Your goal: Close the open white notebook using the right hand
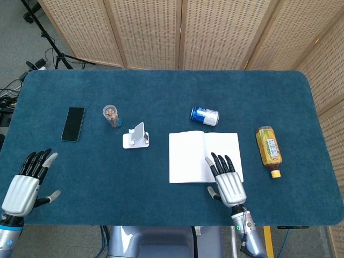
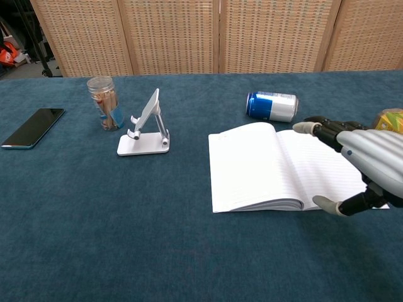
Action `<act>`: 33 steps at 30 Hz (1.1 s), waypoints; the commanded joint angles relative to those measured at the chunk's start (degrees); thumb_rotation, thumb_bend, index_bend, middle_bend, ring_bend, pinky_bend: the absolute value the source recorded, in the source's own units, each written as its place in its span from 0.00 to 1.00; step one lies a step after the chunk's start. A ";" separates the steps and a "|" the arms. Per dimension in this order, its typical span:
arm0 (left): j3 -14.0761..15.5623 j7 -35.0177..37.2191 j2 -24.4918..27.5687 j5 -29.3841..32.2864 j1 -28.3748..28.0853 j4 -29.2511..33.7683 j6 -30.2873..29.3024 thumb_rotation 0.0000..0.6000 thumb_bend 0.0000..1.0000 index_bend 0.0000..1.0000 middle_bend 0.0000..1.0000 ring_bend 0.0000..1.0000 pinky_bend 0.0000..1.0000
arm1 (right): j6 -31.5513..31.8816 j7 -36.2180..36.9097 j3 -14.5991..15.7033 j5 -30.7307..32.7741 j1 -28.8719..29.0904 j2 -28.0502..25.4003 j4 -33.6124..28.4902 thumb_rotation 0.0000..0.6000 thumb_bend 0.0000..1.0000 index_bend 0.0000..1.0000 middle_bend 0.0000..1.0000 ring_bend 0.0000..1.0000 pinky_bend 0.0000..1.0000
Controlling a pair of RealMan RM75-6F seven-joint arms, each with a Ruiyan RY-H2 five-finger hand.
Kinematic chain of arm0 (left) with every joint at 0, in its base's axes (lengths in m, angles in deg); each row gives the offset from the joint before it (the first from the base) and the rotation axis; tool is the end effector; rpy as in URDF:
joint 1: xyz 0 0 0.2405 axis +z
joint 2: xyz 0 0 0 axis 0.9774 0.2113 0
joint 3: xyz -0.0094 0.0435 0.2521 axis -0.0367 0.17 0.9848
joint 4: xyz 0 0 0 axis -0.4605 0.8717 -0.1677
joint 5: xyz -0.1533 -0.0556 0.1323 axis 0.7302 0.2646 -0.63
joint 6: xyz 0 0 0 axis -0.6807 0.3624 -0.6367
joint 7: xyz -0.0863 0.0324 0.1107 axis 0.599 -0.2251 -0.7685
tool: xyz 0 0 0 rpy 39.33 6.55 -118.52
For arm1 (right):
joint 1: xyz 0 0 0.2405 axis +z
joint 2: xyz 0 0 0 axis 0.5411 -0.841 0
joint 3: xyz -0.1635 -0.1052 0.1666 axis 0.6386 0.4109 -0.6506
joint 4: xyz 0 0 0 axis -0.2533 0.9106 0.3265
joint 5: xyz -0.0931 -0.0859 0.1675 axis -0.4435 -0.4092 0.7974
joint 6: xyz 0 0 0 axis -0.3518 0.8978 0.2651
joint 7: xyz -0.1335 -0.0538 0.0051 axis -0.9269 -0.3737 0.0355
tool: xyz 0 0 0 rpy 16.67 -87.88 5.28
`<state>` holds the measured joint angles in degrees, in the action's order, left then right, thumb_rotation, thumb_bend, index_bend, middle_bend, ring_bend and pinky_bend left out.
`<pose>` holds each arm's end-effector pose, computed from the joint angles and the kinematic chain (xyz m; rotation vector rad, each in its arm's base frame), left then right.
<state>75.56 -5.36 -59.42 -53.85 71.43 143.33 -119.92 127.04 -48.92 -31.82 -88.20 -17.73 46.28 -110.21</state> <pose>-0.2810 0.1718 0.1243 -1.5345 -0.8380 -1.0662 -0.1747 -0.2162 -0.0184 1.6404 -0.9289 0.9710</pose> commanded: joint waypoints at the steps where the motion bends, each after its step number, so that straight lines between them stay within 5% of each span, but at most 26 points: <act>1: 0.02 0.06 0.03 -0.05 -0.02 0.00 0.00 1.00 0.00 0.00 0.00 0.00 0.00 | 0.51 -0.27 0.49 -0.33 0.12 0.86 0.35 1.00 0.34 0.00 0.00 0.00 0.00; 33: 0.00 1.01 0.28 0.09 -0.20 -0.02 0.28 1.00 0.00 0.00 0.00 0.00 0.00 | -3.24 0.15 -1.76 3.42 5.65 10.19 9.34 1.00 0.34 0.00 0.00 0.00 0.00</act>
<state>75.56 -4.36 -59.14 -53.77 71.23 143.32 -119.65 123.88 -48.97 -33.43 -84.93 -12.28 56.21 -101.18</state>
